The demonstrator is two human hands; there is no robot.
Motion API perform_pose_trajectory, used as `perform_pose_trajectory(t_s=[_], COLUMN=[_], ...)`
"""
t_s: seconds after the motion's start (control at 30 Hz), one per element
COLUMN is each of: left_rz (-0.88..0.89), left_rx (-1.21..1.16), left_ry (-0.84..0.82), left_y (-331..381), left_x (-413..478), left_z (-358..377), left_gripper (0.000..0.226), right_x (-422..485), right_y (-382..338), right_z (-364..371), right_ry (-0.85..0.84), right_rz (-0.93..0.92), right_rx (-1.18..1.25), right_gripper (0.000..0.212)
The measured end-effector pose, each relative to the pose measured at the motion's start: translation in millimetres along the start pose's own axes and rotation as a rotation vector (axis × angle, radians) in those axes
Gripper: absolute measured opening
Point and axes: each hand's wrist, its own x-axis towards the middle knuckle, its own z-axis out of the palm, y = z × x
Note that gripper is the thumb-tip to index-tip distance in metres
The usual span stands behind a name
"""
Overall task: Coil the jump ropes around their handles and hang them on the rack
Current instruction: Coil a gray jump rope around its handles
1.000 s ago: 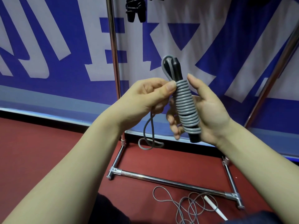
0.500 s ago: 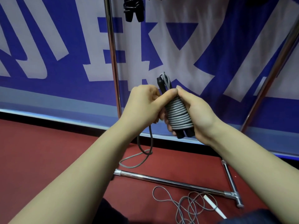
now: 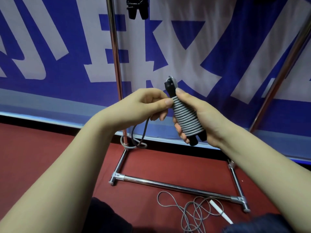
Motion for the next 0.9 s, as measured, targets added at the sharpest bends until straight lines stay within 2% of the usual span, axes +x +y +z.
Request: perform_pose_trajectory(t_s=[0.07, 0.13, 0.23, 0.3, 0.4, 0.5, 0.57, 0.6, 0.7, 0.77, 0.83, 0.9], left_rz=[0.025, 0.065, 0.101, 0.12, 0.115, 0.121, 0.134, 0.135, 0.111, 0.104, 0.108, 0.096], left_rx=[-0.087, -0.162, -0.265, -0.334, -0.414, -0.408, -0.376, -0.359, -0.304, -0.28, -0.242, -0.198], left_ry=[0.03, 0.047, 0.016, -0.037, -0.059, -0.009, 0.043, 0.08, 0.219, 0.298, 0.334, 0.383], left_y=[-3.2, -3.7, -2.3, 1.2, 5.2, 5.6, 6.0, 6.1, 6.2, 5.4, 5.5, 4.7], left_x=[1.1, 2.5, 3.2, 3.2, 4.5, 5.4, 4.7, 4.5, 3.9, 4.5, 5.1, 7.1], left_z=[-0.2, 1.6, 5.9, 10.3, 17.3, 18.2, 15.2, 14.1, 14.3, 15.7, 18.2, 20.7], left_gripper=[0.041, 0.035, 0.037, 0.033, 0.043, 0.048, 0.033, 0.025, 0.025, 0.023, 0.026, 0.046], right_x=[-1.7, -4.5, -8.7, -7.1, -1.2, 1.0, -2.3, -4.4, -6.2, -3.5, 0.0, 1.4], right_y=[-1.2, -3.4, -5.7, -4.5, 3.0, 8.4, 5.0, 1.6, -4.1, -4.6, -4.7, -4.3], right_z=[0.3, 1.1, 2.3, 0.9, -2.1, -4.2, -2.7, -0.9, 5.4, 8.9, 8.9, 7.6], right_ry=[-0.062, -0.177, -0.351, -0.525, -0.857, -0.976, -0.891, -0.79, -0.346, -0.161, -0.098, -0.034], right_rz=[0.024, 0.071, 0.154, 0.185, 0.18, 0.152, 0.118, 0.114, -0.005, -0.121, -0.157, -0.136], right_rx=[0.099, 0.185, 0.317, 0.417, 0.574, 0.637, 0.546, 0.469, 0.265, 0.201, 0.19, 0.113], right_gripper=[0.063, 0.064, 0.068, 0.068, 0.061, 0.048, 0.042, 0.042, 0.038, 0.037, 0.053, 0.071])
